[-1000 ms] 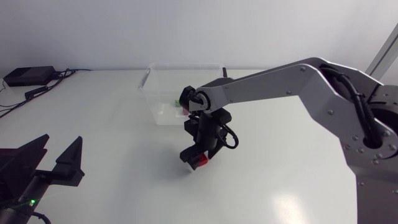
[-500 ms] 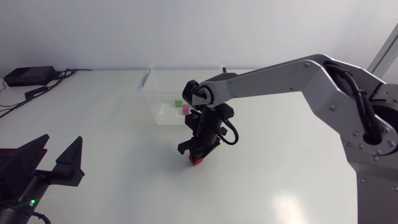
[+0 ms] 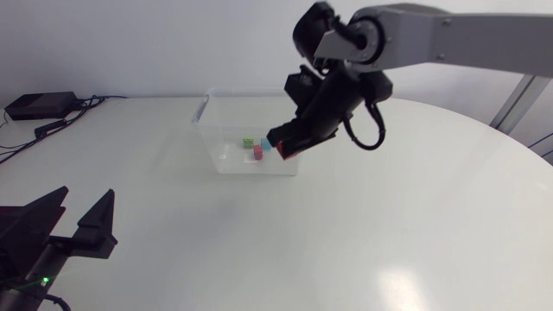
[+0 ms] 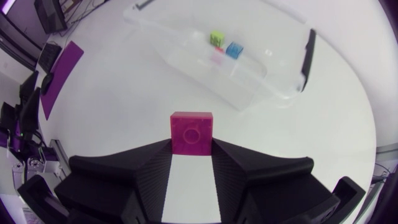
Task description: Place the duplo bricks in the container
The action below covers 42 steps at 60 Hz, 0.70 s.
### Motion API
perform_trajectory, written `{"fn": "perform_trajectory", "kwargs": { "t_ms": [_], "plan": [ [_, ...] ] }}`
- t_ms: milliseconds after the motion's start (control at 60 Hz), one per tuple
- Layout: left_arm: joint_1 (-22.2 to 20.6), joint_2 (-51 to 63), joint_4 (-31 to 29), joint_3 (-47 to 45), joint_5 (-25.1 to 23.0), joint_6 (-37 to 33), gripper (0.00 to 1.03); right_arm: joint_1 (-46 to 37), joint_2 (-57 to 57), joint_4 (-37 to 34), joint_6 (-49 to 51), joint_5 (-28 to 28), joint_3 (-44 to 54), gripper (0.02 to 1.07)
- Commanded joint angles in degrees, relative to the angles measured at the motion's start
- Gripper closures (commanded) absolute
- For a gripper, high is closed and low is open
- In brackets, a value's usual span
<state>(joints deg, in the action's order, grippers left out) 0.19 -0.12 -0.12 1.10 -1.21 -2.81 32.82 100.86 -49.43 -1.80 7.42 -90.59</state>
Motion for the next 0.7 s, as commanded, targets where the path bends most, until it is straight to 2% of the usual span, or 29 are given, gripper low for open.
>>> {"fn": "perform_trajectory", "kwargs": {
  "t_ms": [0, 83, 233, 367, 383, 400, 417, 433, 467, 483, 683],
  "plan": [
    [-0.01, -0.58, 0.21, -1.02, -0.37, -0.36, 0.04, -0.91, -1.98, 1.62, -1.10, -0.65, -1.44, 1.01],
    [-0.01, -0.58, 0.21, -1.02, -0.37, -0.36, 0.04, -1.79, -1.98, 3.73, -0.75, -0.92, -2.31, 1.01],
    [-0.01, -0.58, 0.21, -1.02, -0.37, -0.36, 0.04, -3.37, 0.30, 13.13, 0.13, -4.87, -2.75, 1.01],
    [-0.01, -0.58, 0.21, -1.02, -0.37, -0.36, 0.04, -4.78, 8.74, 13.31, 0.48, -5.31, -11.54, 1.01],
    [-0.01, -0.58, 0.21, -1.02, -0.37, -0.36, 0.04, -4.78, 9.36, 13.39, 0.48, -5.75, -12.42, 0.97],
    [-0.01, -0.58, 0.21, -1.02, -0.37, -0.36, 0.04, -4.78, 9.71, 13.31, 0.48, -6.63, -13.21, 0.85],
    [-0.01, -0.58, 0.21, -1.02, -0.37, -0.36, 0.04, -4.61, 9.71, 13.31, 0.48, -6.72, -13.30, 0.83],
    [-0.01, -0.58, 0.21, -1.02, -0.37, -0.36, 0.04, -4.34, 10.15, 13.22, 0.31, -7.86, -14.36, 0.47],
    [-0.01, -0.58, 0.21, -1.02, -0.37, -0.36, 0.04, -4.17, 10.06, 12.87, 0.31, -7.86, -14.62, 0.02],
    [-0.01, -0.58, 0.21, -1.02, -0.28, -0.36, 0.04, -4.08, 9.71, 12.87, 0.31, -7.86, -14.44, 0.06],
    [-0.01, -0.58, 0.21, -1.02, -0.37, -0.36, 0.04, -3.99, 3.56, 12.78, 0.40, -7.86, -8.03, 0.07]
  ]
}}
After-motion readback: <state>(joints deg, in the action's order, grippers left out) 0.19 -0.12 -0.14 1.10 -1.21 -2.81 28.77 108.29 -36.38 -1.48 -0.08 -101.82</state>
